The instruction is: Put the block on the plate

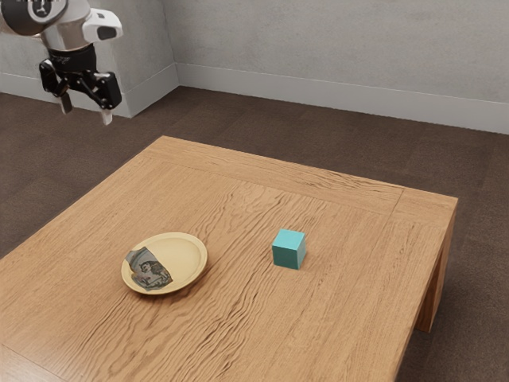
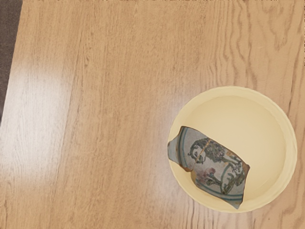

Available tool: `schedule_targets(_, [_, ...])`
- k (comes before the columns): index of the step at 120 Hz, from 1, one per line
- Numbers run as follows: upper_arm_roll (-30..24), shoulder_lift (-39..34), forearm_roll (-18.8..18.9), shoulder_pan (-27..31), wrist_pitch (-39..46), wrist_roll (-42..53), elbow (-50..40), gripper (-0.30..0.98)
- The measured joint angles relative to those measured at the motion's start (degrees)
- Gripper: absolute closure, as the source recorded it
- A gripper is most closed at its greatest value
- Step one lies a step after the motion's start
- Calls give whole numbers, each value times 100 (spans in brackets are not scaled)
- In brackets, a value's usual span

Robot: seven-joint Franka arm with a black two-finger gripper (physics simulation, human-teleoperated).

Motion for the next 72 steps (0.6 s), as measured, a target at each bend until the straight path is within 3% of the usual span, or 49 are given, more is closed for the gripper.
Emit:
schedule_targets(28, [-78,454,-76,-48,141,-116,-6,0])
schedule_targets(51, [-329,1436,-897,-365,847,-230,-3,0])
schedule_targets(72, [-781,2126,-1244,-681,1507,-625,19,0])
